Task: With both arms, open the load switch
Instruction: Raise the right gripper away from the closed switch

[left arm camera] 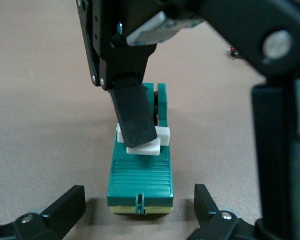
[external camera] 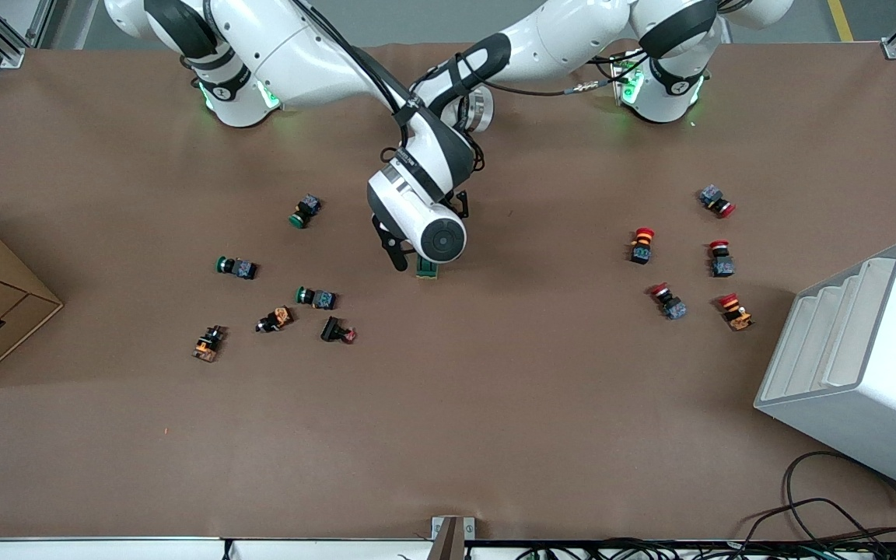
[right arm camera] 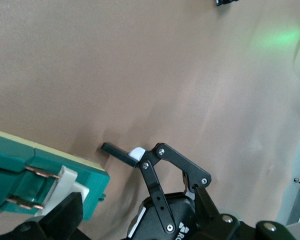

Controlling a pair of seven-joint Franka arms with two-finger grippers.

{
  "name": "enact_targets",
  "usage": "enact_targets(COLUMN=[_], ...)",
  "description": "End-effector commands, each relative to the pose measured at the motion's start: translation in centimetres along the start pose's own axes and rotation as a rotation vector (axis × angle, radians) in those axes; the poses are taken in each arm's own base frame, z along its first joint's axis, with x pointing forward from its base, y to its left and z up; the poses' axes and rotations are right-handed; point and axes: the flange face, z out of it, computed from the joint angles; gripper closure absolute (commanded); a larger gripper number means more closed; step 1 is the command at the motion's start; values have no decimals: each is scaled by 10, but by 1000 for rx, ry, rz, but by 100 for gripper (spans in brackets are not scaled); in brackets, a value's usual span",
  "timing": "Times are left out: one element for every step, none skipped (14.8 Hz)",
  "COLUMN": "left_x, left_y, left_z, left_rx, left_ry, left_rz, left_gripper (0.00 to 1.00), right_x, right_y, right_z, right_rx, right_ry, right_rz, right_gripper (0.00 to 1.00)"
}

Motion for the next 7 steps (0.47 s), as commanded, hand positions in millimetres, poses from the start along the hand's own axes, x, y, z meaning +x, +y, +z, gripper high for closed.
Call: enact_targets(left_x=[-1, -1, -1, -1, 0, 0, 1], left_y=[-1, -1, -1, -1, -1, -2, 0], left_z=[10, 10, 10, 10, 10, 10, 9], left_rx=[25, 25, 25, 26, 25, 27, 23], left_ry=[-20, -20, -20, -21, -20, -20, -20], left_rz=[25, 25, 25, 25, 24, 25, 30], left_gripper=[3, 3, 3, 3, 3, 3, 3], right_x=[13, 17, 28, 50, 77, 101, 124], right_y=[-4, -2, 1, 1, 6, 20, 32], right_z=[-7, -17, -40, -62, -84, -112, -132], right_rx=[20, 37, 73, 100, 113, 137, 158], right_ry=[33, 45, 43, 31, 15, 16, 20], right_rz=[-25, -57, -86, -92, -109, -172, -243], right_gripper=[0, 0, 0, 0, 0, 0, 0])
